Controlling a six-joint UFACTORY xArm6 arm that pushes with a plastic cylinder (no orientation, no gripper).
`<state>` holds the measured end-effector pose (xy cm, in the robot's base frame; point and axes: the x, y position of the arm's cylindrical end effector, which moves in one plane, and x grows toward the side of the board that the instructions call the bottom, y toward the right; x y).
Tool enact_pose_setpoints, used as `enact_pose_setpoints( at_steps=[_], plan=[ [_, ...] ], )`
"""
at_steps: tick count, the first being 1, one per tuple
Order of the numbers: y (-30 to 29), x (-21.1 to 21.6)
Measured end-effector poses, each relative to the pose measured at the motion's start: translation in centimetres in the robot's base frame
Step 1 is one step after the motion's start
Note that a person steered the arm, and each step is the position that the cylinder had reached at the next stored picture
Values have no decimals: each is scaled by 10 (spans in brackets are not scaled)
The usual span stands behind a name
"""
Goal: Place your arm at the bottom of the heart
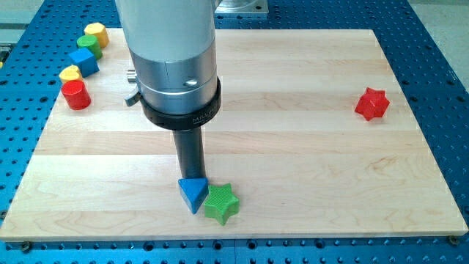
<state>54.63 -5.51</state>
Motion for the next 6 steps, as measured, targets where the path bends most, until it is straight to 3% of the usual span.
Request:
enact_pose_setpoints(
  at_steps=[1,2,3,4,5,6],
  plan=[
    [-105,-15],
    [-249,-24],
    [-249,-43],
    [-240,-122],
    [-238,-166],
    [-193,-170]
  ],
)
